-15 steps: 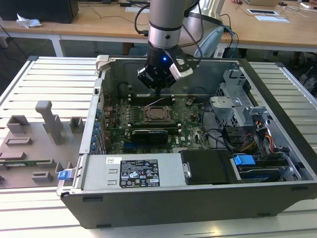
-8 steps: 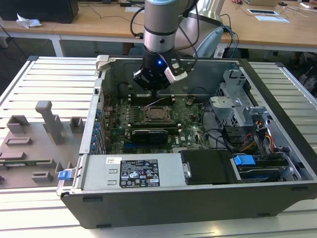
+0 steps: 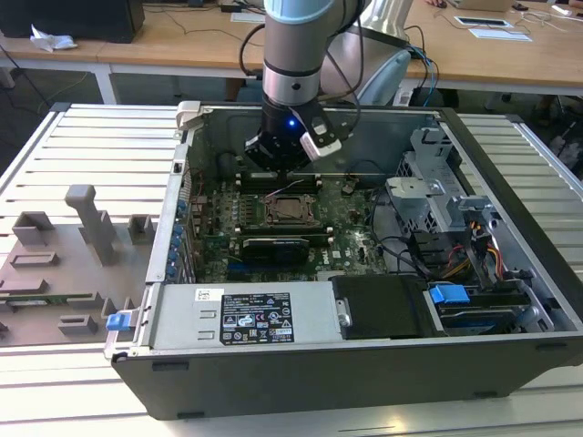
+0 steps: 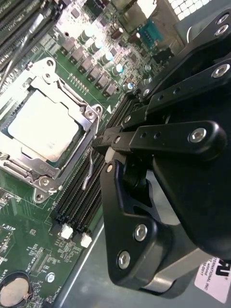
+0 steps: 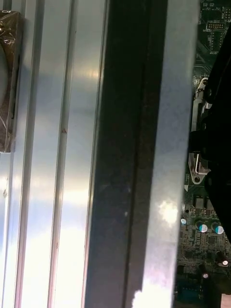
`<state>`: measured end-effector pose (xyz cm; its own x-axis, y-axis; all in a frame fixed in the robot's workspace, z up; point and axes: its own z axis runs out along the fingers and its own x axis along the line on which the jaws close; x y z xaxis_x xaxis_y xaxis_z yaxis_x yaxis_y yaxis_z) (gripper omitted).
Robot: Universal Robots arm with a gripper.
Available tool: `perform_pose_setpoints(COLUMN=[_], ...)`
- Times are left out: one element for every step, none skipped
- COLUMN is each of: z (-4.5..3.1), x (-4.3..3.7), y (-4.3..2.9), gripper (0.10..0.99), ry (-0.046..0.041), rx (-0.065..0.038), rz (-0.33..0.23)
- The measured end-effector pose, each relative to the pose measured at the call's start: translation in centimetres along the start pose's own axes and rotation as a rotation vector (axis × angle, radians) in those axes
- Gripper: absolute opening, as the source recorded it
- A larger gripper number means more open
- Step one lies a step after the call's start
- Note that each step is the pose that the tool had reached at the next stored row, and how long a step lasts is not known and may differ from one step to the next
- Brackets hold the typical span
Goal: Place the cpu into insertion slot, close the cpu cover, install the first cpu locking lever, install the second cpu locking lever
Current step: 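Install the first cpu locking lever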
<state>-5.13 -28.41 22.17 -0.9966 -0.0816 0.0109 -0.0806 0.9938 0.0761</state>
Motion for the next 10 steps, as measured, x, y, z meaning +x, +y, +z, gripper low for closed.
perform_pose_setpoints(z=[0.11,0.18,0.24,0.34,0.43,0.48,0.61,0.76,0.89,1.11], x=[-0.01,-0.09,-0.24,-0.50,-0.72,-0.85,-1.12,-1.40,-1.54,-1.81], y=[0.09,0.17,0.20,0.21,0.19,0.18,0.14,0.11,0.09,0.06], gripper=[0.106,0.106,0.106,0.106,0.106,0.106,0.106,0.106,0.106,0.106], ry=[0.0002,0.0003,0.0003,0.0002,0.0004,0.0005,0.0006,0.0011,0.0014,0.0019], rx=[0.000,0.000,0.000,0.000,0.000,0.000,0.000,0.000,0.000,0.000], rz=[0.000,0.000,0.000,0.000,0.000,0.000,0.000,0.000,0.000,0.000])
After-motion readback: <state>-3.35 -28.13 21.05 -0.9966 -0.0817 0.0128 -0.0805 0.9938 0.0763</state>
